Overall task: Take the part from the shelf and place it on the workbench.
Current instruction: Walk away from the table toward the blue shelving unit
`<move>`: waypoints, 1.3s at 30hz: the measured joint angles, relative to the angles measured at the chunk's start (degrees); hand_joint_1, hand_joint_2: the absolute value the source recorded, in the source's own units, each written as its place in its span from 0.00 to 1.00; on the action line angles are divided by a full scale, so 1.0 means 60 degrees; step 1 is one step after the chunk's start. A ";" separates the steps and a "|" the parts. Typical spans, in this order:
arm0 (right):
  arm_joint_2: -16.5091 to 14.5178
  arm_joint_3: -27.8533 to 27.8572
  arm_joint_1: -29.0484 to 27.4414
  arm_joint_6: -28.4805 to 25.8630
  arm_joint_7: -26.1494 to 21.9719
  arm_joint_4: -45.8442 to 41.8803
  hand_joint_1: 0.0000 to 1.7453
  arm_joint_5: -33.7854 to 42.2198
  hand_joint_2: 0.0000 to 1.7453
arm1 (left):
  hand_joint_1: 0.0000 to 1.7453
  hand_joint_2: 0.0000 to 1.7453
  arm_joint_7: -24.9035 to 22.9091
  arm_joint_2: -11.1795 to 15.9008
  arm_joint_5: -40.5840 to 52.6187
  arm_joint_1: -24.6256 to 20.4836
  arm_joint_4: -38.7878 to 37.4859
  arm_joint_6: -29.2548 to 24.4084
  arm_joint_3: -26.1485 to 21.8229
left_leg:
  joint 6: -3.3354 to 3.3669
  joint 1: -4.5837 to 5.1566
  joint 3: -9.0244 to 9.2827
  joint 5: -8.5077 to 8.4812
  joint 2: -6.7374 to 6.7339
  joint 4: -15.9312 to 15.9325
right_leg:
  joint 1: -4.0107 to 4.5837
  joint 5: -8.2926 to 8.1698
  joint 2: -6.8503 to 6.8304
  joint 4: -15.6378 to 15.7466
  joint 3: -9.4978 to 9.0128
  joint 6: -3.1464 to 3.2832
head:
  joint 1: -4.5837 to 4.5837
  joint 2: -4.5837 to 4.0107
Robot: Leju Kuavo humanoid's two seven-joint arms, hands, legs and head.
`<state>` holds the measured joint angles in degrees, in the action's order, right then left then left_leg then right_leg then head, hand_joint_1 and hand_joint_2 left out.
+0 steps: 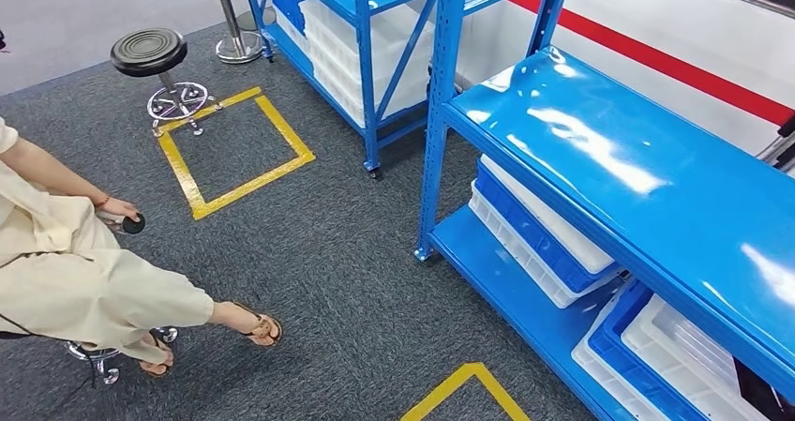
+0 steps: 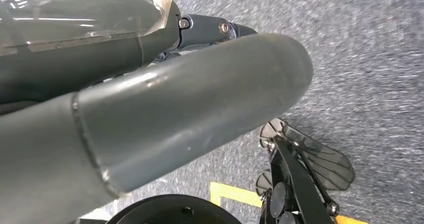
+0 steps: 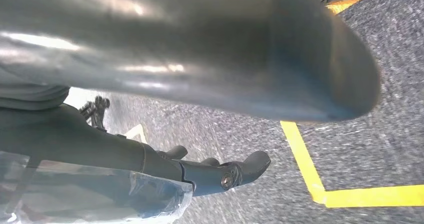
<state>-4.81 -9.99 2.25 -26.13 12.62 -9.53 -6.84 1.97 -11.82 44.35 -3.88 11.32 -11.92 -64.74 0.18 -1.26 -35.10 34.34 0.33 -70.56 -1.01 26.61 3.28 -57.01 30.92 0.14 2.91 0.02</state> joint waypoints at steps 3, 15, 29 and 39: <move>-0.0005 0.0000 0.0023 0.0017 0.0002 0.0000 0.00 -0.0037 0.00 | 0.00 0.00 -0.0004 0.0004 -0.0002 -0.0001 0.0000 -0.0033 -0.0002 | 0.0083 -0.0031 0.0738 -0.0876 0.0513 0.1753 | 0.0039 -0.0003 0.0361 -0.0027 -0.0005 -0.0053 | 0.0005 0.0000; 0.0036 -0.0004 0.0002 0.0018 0.0055 0.0004 0.00 -0.0069 0.00 | 0.00 0.00 -0.0016 -0.0057 -0.0004 -0.0004 0.0000 -0.0097 -0.0004 | 0.0469 0.0091 0.0864 -0.1065 -0.0611 0.2312 | 0.0016 0.0892 -0.0514 -0.2352 0.1375 -0.0478 | 0.0076 0.0000; 0.0062 -0.0004 0.0036 0.0049 0.0152 0.0004 0.00 -0.0147 0.00 | 0.00 0.00 -0.0025 -0.0062 0.0000 -0.0020 0.0000 -0.0112 -0.0009 | -0.0026 0.0035 -0.0292 0.0453 -0.0047 -0.0611 | 0.0031 -0.0092 -0.0189 0.0011 0.0122 0.0065 | -0.0001 0.0000; 0.0038 -0.0004 0.0008 0.0081 0.0209 0.0004 0.00 -0.0068 0.00 | 0.00 0.00 -0.0015 -0.0041 0.0014 -0.0025 0.0000 -0.0084 -0.0010 | 0.0440 0.0108 0.0878 -0.1198 0.0232 0.2390 | 0.0118 -0.0013 0.0298 -0.0289 0.0457 -0.0203 | 0.0024 0.0000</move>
<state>-4.58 -10.01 2.30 -25.64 13.87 -9.51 -7.25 1.88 -12.07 44.43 -4.03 11.32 -12.42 -64.80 2.82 -0.61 -29.84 27.16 1.72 -56.22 -0.30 26.53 5.07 -58.74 33.66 -1.08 3.05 0.02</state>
